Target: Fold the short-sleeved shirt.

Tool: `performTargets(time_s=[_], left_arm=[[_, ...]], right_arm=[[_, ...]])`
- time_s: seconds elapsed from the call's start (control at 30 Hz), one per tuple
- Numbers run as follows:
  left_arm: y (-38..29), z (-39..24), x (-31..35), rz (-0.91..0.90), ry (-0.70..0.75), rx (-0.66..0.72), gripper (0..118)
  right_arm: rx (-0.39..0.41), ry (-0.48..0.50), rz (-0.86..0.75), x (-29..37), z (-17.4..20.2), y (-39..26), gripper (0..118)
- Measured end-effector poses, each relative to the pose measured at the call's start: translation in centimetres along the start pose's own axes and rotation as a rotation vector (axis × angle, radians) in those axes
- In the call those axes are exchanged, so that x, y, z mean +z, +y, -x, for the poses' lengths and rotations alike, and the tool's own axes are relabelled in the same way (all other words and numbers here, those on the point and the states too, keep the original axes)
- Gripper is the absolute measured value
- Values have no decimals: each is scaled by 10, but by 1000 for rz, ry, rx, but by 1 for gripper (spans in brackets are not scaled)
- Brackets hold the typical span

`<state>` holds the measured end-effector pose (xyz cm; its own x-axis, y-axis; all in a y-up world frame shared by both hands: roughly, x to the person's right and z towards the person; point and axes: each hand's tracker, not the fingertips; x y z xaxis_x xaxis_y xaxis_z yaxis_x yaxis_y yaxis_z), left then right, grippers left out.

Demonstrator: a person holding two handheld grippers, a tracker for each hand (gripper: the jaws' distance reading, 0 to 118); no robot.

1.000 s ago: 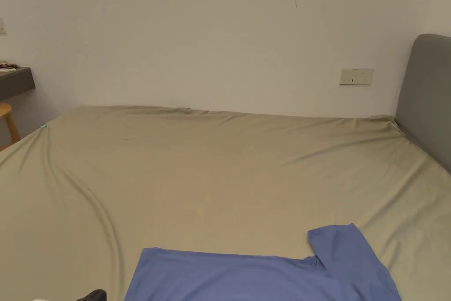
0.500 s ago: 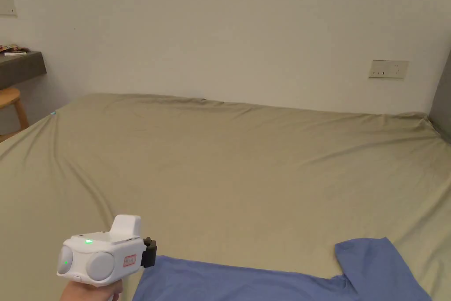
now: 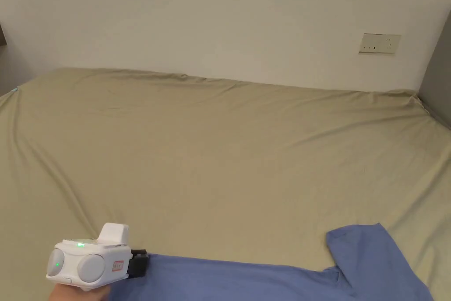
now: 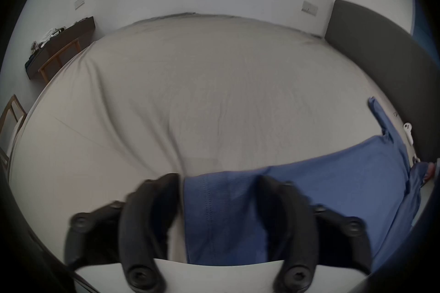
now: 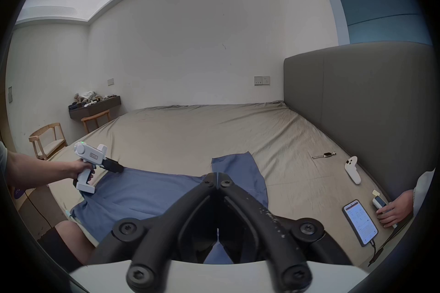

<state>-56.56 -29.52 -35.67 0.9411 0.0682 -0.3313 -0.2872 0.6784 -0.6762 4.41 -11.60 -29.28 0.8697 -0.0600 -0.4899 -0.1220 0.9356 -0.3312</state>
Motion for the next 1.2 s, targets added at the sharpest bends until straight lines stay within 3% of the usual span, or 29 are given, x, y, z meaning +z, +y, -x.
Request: performTargets(time_s=[0.07, 0.17, 0.23, 0.37, 0.5, 0.6, 0.63, 0.67, 0.7, 0.73, 0.77, 0.8, 0.83, 0.97, 1.03, 1.07, 1.1, 1.13, 1.17, 1.2], left_arm=[[-2, 2, 10, 0, 39, 11, 28], [-5, 5, 23, -35, -39, -17, 0], [-6, 0, 32, -75, 11, -36, 0], [-4, 3, 39, -72, -36, 7, 0], [-2, 6, 45, -79, -45, 24, 0], [-1, 4, 50, -93, -56, 11, 0], [0, 3, 50, -91, -56, 10, 0], [1, 4, 50, -88, -60, 12, 0], [1, 2, 50, -90, -65, 13, 0], [2, 1, 50, -89, -69, 15, 0], [2, 1, 50, -88, -71, 17, 0], [2, 1, 50, -88, -70, 14, 0], [1, 1, 49, -87, -70, 8, 0], [-1, 5, 50, -78, -74, -2, 0], [-1, 9, 48, -61, -72, -5, 0], [-1, 10, 48, -55, -67, -2, 0], [-1, 10, 49, -54, -66, -4, 0], [-2, 10, 49, -53, -65, -3, 0], [-1, 10, 49, -52, -67, -1, 0], [-1, 8, 50, -50, -63, -2, 0]], right_arm=[[-7, 9, 7, -4, 1, -5, 2], [19, 28, 35, -17, 7, -9, 2], [26, 52, 47, -28, 7, -8, 2], [18, 93, 58, -50, 2, 3, 2], [-6, 83, 63, -90, -18, 27, 2], [46, 26, 121, -148, -44, 47, 3], [59, 28, 144, -174, -55, 50, 21], [46, 39, 186, -196, -64, 50, 55], [16, 68, 268, -228, -77, 47, 97], [-1, 76, 334, -255, -92, 42, 118], [-7, 60, 388, -276, -98, 33, 117], [-11, 123, 389, -296, -109, 23, 115], [-8, 50, 440, -317, -123, 12, 115], [-87, -9, 581, -359, -154, -28, 112], [-46, -40, 658, -365, -148, -36, 112], [-38, -44, 688, -368, -153, -42, 106], [-43, -34, 719, -368, -155, -43, 90], [-13, -78, 677, -362, -138, -36, 80], [-25, -50, 653, -357, -141, -32, 70], [-45, -36, 638, -354, -146, -30, 41]])
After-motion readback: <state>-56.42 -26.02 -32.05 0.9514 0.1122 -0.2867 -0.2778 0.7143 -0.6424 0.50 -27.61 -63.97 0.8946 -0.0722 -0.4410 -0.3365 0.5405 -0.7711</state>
